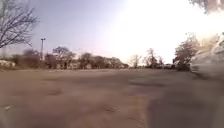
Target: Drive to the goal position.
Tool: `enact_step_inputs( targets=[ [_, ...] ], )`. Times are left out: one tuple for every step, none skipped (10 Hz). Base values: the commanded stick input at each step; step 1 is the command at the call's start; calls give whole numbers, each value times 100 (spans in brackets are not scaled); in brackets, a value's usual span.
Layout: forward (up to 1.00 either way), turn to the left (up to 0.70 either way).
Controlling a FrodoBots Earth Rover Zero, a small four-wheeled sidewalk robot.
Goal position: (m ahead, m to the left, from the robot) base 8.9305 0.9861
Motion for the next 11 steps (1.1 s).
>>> enact_step_inputs(
  targets=[
    [70, 0],
    [70, 0],
    [70, 0],
    [70, 0],
    [70, 0],
    [70, 0],
    [70, 0],
    [70, 0],
    [70, 0],
    [70, 0],
    [70, 0]
  ],
)
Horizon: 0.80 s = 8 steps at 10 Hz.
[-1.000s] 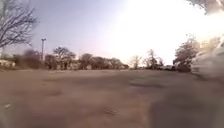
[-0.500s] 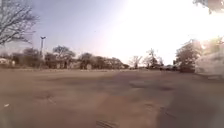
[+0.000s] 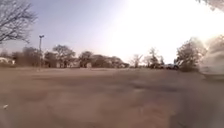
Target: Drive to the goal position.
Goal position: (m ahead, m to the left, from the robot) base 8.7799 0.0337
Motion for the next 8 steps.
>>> enact_step_inputs(
  targets=[
    [70, 0],
    [70, 0],
    [70, 0],
    [70, 0],
    [70, 0],
    [70, 0],
    [70, 0],
    [70, 0]
  ],
)
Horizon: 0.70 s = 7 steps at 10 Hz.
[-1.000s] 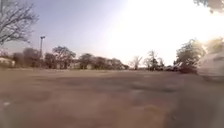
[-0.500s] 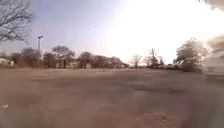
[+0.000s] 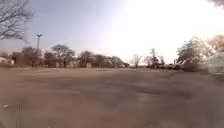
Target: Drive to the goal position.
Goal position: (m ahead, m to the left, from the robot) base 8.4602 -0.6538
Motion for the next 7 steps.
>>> enact_step_inputs(
  targets=[
    [70, 0],
    [70, 0],
    [70, 0],
    [70, 0],
    [70, 0],
    [70, 0],
    [70, 0]
  ],
)
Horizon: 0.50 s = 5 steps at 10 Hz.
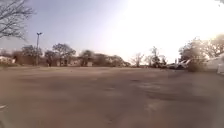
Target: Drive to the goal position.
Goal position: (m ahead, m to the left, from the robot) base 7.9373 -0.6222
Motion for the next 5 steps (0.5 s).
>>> enact_step_inputs(
  targets=[
    [70, 0],
    [70, 0],
    [70, 0],
    [70, 0],
    [70, 0]
  ],
)
